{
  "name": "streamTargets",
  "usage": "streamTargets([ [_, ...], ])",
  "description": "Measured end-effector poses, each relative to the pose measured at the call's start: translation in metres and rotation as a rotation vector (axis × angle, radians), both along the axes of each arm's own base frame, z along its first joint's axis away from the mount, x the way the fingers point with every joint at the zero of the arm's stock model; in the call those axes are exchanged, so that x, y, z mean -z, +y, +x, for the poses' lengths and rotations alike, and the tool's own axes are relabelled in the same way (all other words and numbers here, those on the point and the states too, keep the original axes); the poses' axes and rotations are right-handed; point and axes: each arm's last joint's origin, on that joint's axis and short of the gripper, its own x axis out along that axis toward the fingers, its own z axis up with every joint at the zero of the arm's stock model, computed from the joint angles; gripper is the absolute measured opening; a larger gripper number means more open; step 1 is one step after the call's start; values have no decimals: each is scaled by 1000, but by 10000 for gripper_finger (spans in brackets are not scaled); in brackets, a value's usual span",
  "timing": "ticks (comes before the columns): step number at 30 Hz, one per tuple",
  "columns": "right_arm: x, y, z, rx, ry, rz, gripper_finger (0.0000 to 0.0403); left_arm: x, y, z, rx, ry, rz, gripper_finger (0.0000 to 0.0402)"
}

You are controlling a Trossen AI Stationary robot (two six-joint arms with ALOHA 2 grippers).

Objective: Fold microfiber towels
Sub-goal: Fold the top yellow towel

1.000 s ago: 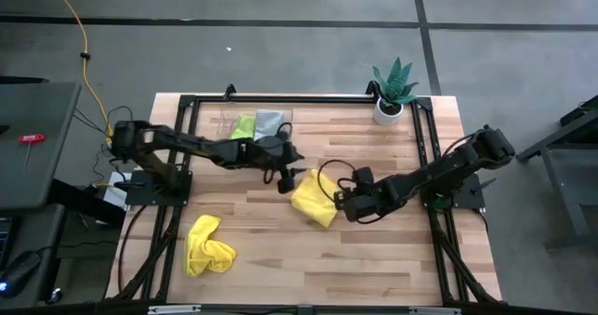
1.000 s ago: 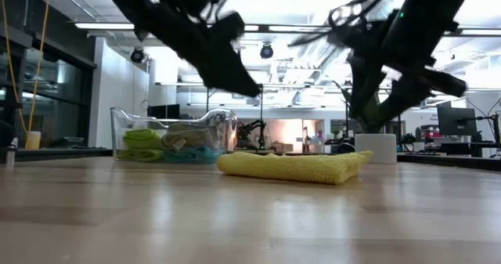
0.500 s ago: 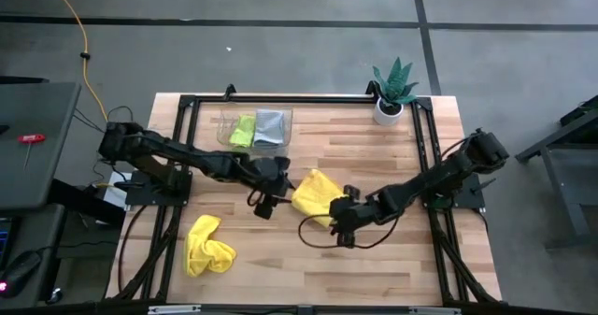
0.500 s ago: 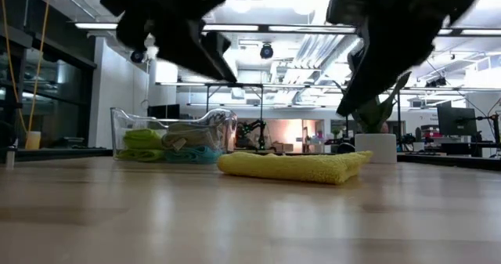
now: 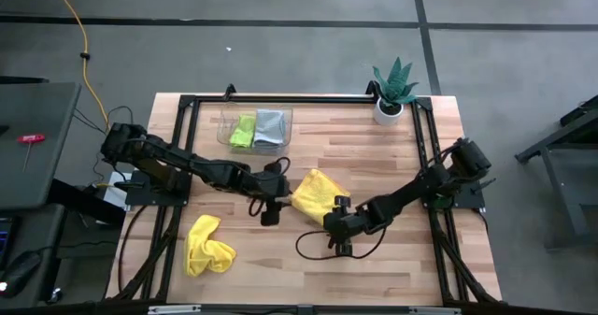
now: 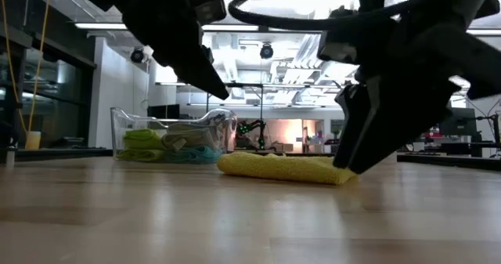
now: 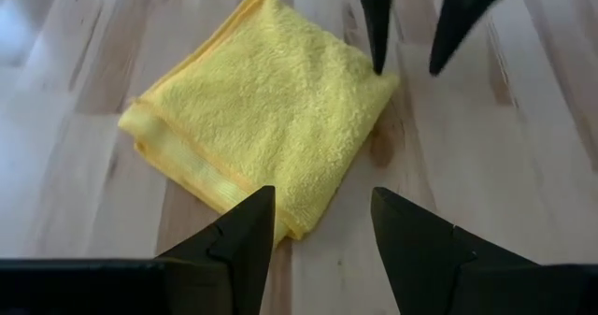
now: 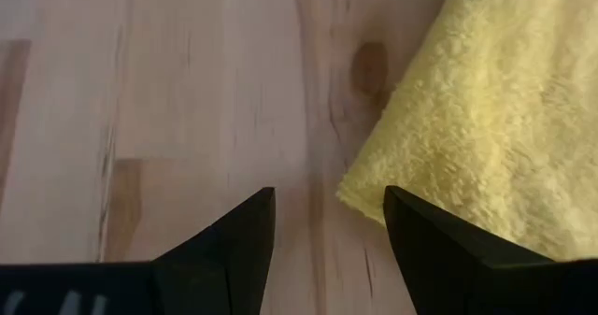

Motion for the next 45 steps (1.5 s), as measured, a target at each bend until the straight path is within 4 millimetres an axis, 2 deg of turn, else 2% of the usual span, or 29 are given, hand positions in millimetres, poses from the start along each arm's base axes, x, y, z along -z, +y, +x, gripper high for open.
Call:
streamTargets([
  [4,6,2,2,21,-3,-8,195,-1,0,0,-70,-14,-54,168],
  [10,5,2,2,27,-9,-3,195,-17,1,-5,-83,-72,-71,168],
  [15,3,2,2,63,17,9,195,-48,2,-22,-69,-159,-55,168],
  [20,-1,2,4,84,25,3,195,-91,5,-50,-103,-314,7,168],
  [24,-2,2,5,98,17,5,195,-111,8,-72,-136,-421,27,168],
  [27,-3,2,6,132,-14,1,195,-109,9,-85,-161,-510,-8,168],
  [32,0,3,7,129,-13,-2,195,-88,8,-99,-191,-646,-127,168],
  [36,9,4,10,130,-10,-3,195,-75,6,-104,-202,-667,-156,168],
  [39,14,5,13,141,-22,3,195,-73,6,-104,-203,-663,-157,168],
  [45,19,3,12,289,-3,28,185,-73,6,-104,-204,-665,-157,168],
])
